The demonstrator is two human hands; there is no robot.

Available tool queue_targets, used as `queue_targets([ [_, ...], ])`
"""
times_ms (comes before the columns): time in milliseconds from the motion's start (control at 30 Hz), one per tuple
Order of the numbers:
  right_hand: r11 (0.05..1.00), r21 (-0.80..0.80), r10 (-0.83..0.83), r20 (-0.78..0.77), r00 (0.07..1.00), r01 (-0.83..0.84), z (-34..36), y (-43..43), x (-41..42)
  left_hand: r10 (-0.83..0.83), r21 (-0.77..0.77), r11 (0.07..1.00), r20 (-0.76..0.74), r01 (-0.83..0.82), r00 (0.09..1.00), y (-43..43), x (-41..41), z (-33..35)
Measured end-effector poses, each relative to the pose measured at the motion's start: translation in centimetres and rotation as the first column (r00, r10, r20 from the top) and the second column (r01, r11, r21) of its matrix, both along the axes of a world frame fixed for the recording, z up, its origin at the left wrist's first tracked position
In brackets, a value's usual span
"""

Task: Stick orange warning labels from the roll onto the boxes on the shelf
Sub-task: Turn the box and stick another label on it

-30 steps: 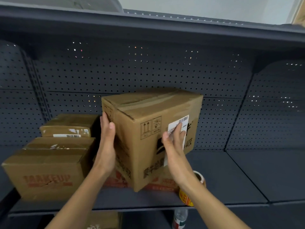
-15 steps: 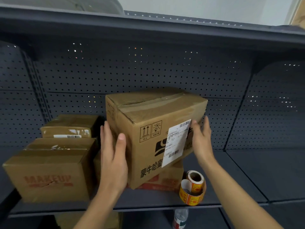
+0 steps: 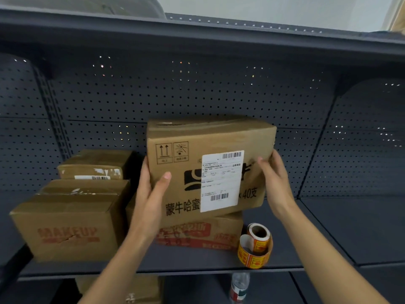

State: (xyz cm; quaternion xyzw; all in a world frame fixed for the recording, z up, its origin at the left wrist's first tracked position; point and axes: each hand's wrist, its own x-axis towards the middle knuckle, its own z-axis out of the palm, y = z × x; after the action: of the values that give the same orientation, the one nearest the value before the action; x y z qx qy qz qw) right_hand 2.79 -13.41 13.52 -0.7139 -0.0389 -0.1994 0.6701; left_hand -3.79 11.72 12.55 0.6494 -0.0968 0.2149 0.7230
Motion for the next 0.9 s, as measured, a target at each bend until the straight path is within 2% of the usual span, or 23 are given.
queue_targets([
  [167,0.996,-0.063,0.065,0.052,0.997,-0.062,-0.8,0.9,-1.6,0.059,0.043,0.998,-0.075,-0.056,0.995,2.7,3.8,0.1],
  [367,0.988,-0.137,0.075,0.045,0.996,-0.068,-1.9,1.3,-1.5,0.119,0.174,0.980,-0.117,-0.097,0.986,3.5,6.3,0.3],
  [633,0.984,-0.172,0.058,0.052,0.997,-0.048,-2.2,1.0,-0.7,0.162,0.213,0.967,-0.088,-0.140,0.983,3.4,6.4,-0.3],
  [900,0.975,-0.220,0.035,0.072,0.997,-0.018,-3.2,0.1,-0.7,0.326,0.295,0.909,-0.061,-0.295,0.943,2.5,4.2,-2.6],
])
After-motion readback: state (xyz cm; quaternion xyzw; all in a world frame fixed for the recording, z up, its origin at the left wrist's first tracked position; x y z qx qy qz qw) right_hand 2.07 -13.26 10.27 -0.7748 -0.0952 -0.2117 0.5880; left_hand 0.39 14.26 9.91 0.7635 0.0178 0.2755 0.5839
